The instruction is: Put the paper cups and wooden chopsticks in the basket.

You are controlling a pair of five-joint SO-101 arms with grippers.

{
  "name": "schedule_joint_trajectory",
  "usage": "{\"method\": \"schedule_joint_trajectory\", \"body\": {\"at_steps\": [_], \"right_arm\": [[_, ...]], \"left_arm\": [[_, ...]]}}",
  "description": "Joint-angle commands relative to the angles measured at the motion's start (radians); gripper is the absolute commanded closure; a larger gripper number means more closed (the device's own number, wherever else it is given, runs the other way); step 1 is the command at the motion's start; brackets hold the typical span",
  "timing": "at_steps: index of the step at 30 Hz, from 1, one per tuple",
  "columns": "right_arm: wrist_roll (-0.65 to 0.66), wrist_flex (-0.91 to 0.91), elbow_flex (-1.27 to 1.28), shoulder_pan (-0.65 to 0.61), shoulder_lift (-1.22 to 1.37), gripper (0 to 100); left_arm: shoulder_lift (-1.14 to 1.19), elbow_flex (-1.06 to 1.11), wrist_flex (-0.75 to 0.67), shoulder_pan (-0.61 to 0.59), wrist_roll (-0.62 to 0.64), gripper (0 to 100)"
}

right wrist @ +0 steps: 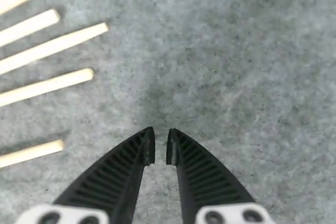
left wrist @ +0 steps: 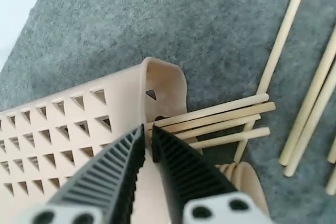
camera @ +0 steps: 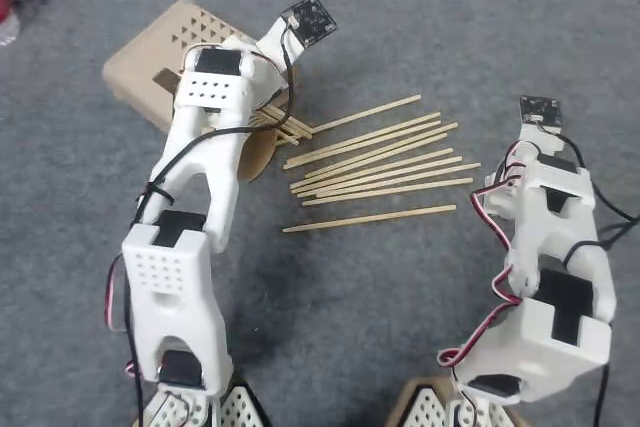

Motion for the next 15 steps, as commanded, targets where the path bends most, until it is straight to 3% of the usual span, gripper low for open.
{"method": "schedule_joint_trajectory", "body": {"at_steps": [1,8,15], "right_arm": [[0.014,-0.015,-0.002,-0.013,-0.053,93.7],[0.014,-0.013,-0.002,-0.015,-0.053,93.7],[0.014,-0.016,-0.002,-0.015,-0.053,93.7]], "left_arm": [[-0.023,0.007,-0.015,-0.060,-0.015,99],[-0.028,0.008,-0.032,-0.097,-0.021,99],[-0.091,-0.016,0.054,-0.098,-0.021,99]]}}
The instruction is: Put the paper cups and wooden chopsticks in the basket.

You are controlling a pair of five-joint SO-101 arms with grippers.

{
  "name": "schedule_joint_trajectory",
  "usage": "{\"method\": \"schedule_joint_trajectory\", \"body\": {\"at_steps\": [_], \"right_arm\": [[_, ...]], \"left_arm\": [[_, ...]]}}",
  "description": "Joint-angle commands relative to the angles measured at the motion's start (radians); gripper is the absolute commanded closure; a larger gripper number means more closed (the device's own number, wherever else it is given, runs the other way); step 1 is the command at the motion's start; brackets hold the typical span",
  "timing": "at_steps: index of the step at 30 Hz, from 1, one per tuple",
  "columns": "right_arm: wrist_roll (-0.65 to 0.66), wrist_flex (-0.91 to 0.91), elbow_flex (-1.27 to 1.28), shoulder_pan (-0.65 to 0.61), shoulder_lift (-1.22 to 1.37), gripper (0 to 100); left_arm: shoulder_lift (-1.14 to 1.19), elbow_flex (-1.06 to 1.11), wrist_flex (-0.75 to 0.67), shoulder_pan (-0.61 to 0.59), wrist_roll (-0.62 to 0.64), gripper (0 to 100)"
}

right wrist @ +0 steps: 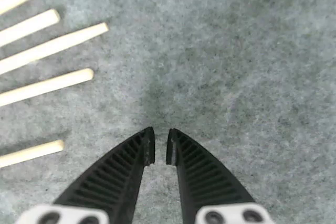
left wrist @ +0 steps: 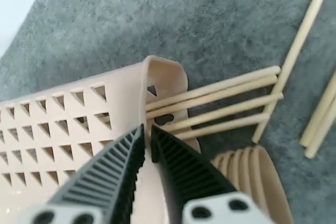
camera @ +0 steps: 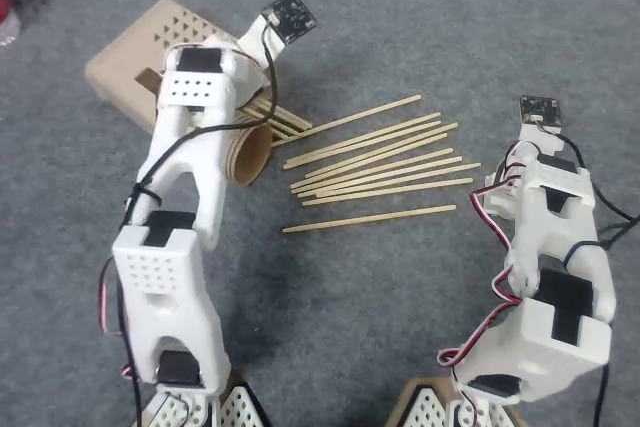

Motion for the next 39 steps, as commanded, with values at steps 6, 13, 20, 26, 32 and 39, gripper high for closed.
{"method": "schedule_joint_trajectory", "body": {"at_steps": [6,13,20,26,32,39], "right_arm": [[0.014,-0.013,-0.002,-0.015,-0.053,93.7],[0.014,-0.012,-0.002,-0.015,-0.053,93.7],[0.014,-0.010,-0.002,-0.015,-0.053,93.7],[0.091,-0.008,0.009,-0.044,-0.064,99.2],[0.216,0.068,-0.034,-0.168,-0.081,99.2],[0.224,0.229,-0.153,-0.306,-0.183,99.2]], "left_arm": [[-0.126,-0.015,0.121,-0.003,0.000,99],[-0.157,-0.019,0.178,0.025,0.000,93],[-0.238,-0.159,0.301,0.005,0.031,93],[-0.319,-0.364,0.252,-0.192,0.031,93],[-0.216,-0.315,-0.038,-0.427,0.043,93],[0.075,-0.349,-0.450,-0.566,0.358,93]]}}
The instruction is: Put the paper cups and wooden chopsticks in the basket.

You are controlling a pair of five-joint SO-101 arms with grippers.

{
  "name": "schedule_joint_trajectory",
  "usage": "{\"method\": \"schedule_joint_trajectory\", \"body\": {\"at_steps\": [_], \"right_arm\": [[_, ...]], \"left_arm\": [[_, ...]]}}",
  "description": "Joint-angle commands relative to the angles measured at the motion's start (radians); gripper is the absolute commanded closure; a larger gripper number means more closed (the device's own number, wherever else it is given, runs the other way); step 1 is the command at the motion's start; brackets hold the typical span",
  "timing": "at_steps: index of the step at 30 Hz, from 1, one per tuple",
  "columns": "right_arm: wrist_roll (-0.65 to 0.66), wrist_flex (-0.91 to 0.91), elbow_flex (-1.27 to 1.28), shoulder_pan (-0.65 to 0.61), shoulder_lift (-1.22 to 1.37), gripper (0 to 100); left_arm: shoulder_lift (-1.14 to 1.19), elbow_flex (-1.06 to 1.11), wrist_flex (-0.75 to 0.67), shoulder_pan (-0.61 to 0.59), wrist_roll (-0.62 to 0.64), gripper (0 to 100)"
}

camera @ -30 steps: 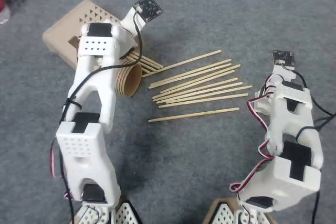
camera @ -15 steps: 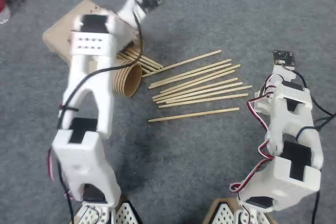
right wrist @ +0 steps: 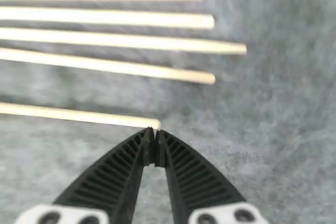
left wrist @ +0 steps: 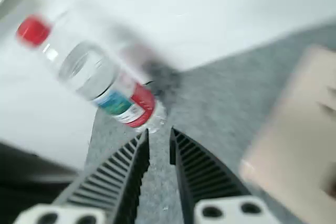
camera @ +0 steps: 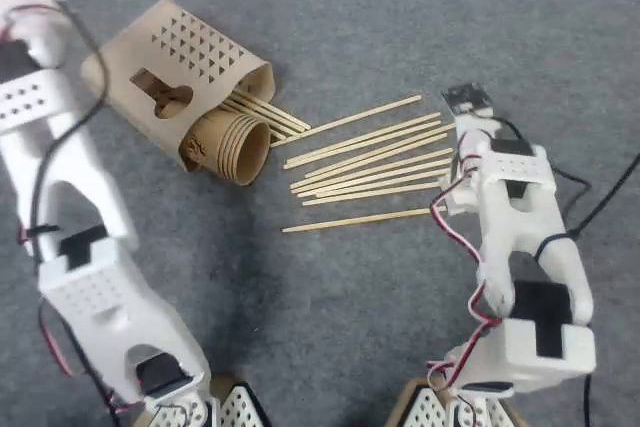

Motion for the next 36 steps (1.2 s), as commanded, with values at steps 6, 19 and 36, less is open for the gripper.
{"method": "schedule_joint_trajectory", "body": {"at_steps": [6,19,36], "right_arm": [[0.040,0.093,-0.126,-0.216,-0.189,99.2],[0.109,0.093,-0.069,-0.447,-0.321,99.2],[0.109,0.091,-0.026,-0.443,-0.331,99.2]], "left_arm": [[0.473,-0.191,-0.525,-0.037,0.267,93],[1.088,-0.814,-0.529,0.077,0.262,89],[0.872,-0.935,0.494,0.184,-0.107,87]]}}
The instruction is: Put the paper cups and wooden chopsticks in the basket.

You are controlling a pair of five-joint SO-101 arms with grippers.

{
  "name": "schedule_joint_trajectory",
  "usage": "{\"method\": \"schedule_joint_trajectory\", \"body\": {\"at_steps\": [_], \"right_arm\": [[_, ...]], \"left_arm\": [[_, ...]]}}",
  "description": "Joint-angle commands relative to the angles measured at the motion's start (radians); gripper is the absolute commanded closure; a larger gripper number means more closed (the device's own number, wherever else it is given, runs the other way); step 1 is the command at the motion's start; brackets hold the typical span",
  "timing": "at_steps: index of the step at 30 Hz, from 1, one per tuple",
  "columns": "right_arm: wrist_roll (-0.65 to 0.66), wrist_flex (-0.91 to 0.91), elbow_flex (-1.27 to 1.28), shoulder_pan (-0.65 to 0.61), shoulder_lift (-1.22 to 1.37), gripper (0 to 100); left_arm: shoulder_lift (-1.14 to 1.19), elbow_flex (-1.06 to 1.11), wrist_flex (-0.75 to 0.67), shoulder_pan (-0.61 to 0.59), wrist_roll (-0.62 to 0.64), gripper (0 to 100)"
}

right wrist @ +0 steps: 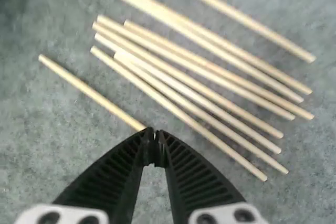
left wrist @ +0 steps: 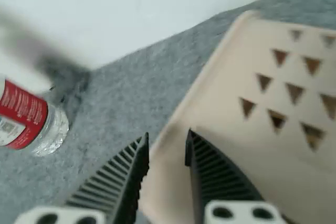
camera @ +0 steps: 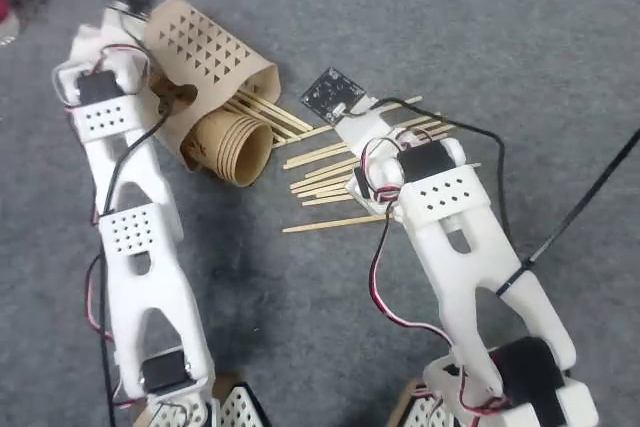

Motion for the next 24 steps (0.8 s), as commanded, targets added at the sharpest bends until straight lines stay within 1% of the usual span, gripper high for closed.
{"method": "schedule_joint_trajectory", "body": {"at_steps": [1,5,7,14,16,20,22,24], "right_arm": [[0.012,0.001,0.006,-0.002,-0.051,99.2],[0.012,0.002,0.021,-0.002,-0.053,99.2],[0.009,0.002,0.021,-0.002,-0.053,99.2],[0.009,0.042,0.021,-0.001,-0.053,99.2],[0.009,0.044,0.021,0.007,-0.053,99.2],[0.006,0.002,0.021,0.074,-0.053,99.2],[-0.021,-0.027,0.021,0.113,-0.044,99.2],[-0.092,-0.058,0.029,0.148,-0.041,99.2]], "left_arm": [[-0.071,0.004,0.342,0.038,-0.183,87],[-0.137,0.005,0.545,0.044,-0.273,87],[-0.144,0.007,0.606,0.052,-0.324,87],[-0.143,0.096,0.609,0.078,-0.330,87],[-0.144,0.127,0.609,0.100,-0.330,89],[-0.146,0.148,0.611,0.157,-0.310,94],[-0.160,0.150,0.611,0.183,-0.275,94],[-0.199,0.162,0.612,0.206,-0.250,94]]}}
